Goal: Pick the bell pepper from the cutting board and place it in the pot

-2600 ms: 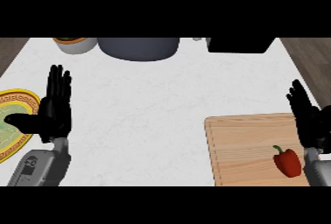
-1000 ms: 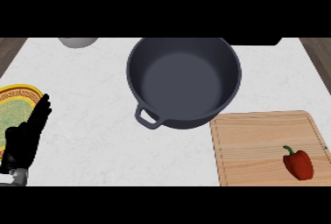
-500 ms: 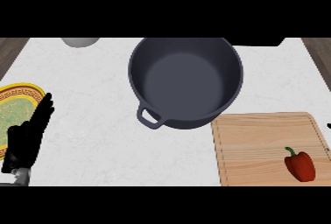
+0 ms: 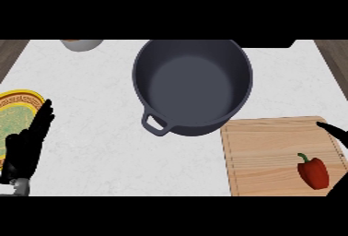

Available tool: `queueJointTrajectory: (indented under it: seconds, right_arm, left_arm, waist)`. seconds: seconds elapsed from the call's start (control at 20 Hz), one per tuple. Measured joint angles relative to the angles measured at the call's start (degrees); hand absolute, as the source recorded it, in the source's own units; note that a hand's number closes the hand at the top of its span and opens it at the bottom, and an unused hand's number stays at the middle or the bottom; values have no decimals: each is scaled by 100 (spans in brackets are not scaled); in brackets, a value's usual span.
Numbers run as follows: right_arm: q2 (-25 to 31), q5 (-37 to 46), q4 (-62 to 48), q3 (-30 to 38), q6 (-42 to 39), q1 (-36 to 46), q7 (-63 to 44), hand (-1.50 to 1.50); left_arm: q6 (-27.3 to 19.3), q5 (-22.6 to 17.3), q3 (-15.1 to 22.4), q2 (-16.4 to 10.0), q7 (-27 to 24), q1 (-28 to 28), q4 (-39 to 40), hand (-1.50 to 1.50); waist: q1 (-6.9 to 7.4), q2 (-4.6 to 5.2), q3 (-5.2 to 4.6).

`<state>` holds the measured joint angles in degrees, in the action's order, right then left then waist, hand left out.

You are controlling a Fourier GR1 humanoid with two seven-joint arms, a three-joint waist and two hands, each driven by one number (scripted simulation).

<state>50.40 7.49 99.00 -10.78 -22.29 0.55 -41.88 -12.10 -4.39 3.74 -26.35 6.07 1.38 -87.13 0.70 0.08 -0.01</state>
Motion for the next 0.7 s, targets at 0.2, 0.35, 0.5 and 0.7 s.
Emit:
queueJointTrajectory:
  seconds: [0.2,0.35,0.5,0.7]
  right_arm:
    - [-359,378,-272,-87,-272,218,-111,-150]
    - [-610,649,-436,-111,-392,240,-98,-150]
    - [-930,899,-577,-90,-491,335,-175,-150]
    - [-1175,1255,-1023,45,-637,510,15,-150]
  left_arm:
    - [199,32,-173,51,-59,31,73,0]
    - [246,138,-247,117,-49,73,12,0]
    - [325,223,-331,239,-54,-7,136,0]
    - [389,382,-402,388,-67,-59,196,0]
  waist:
    - [-28,-4,0]
    - [-41,-7,0]
    - [-51,-7,1]
    - [-53,-7,1]
